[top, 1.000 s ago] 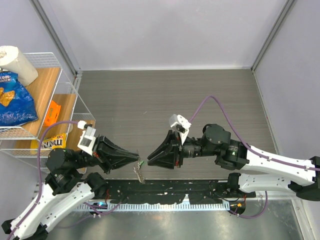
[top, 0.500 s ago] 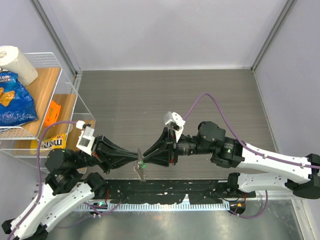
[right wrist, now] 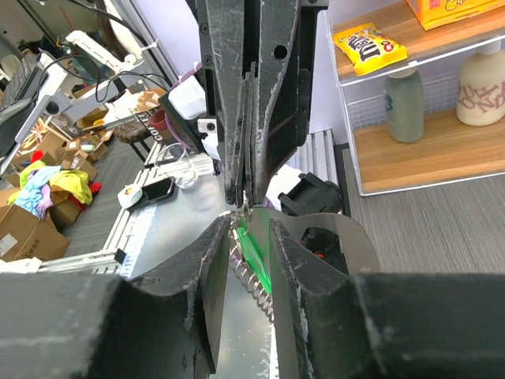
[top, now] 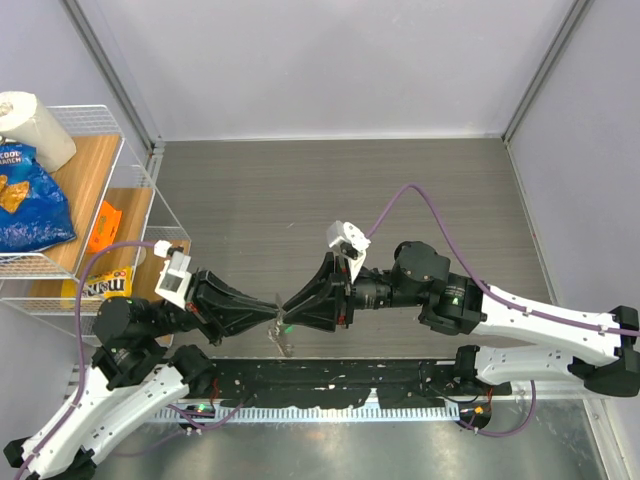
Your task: Put the keys on the keyring
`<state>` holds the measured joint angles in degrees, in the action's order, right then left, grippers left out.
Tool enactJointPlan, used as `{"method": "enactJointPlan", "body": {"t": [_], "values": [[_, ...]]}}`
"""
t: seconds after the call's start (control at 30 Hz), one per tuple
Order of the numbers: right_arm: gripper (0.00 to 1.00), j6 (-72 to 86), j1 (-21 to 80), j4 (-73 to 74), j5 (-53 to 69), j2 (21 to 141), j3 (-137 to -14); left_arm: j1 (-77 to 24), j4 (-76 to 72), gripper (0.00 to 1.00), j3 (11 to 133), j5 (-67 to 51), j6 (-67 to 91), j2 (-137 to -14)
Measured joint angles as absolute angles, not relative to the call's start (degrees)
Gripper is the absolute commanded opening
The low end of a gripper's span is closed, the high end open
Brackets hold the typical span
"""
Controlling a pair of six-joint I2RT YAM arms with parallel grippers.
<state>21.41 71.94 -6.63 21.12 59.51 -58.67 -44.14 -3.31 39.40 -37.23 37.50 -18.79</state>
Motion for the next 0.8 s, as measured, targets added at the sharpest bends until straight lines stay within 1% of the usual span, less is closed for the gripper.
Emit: {"method": "enactJointPlan", "body": {"t": [0.1,0.53,0.57,0.63,0.67,0.7,0.8], "values": [[0.33,21.4,72.1,-7.1,21.2,59.7,-58.7,-44.1,-3.3,0.00,39.2,-37.0,37.5,-18.8],[0.26,21.4,72.2,-7.4,21.3,61.1,-59.3,-44.1,-3.6,0.00,39.2,-36.6,37.5,-18.8],[0.25,21.4,72.2,-7.5,21.3,61.2,-59.4,-44.1,-3.6,0.00,39.2,-36.6,37.5,-18.8],[0.16,21.4,72.3,-7.7,21.3,61.2,-59.6,-44.1,-3.6,0.00,39.2,-36.6,37.5,-18.8],[0.08,21.4,72.3,-7.7,21.3,61.2,-59.7,-44.1,-3.7,0.00,39.1,-36.5,37.5,-18.8],[0.05,21.4,72.3,-7.8,21.4,61.3,-59.9,-44.1,-3.7,0.00,39.1,-36.4,37.5,-18.8],[0.05,21.3,72.3,-7.7,21.7,61.6,-60.4,-44.1,-4.1,0.00,39.0,-36.3,37.6,-18.7]]}}
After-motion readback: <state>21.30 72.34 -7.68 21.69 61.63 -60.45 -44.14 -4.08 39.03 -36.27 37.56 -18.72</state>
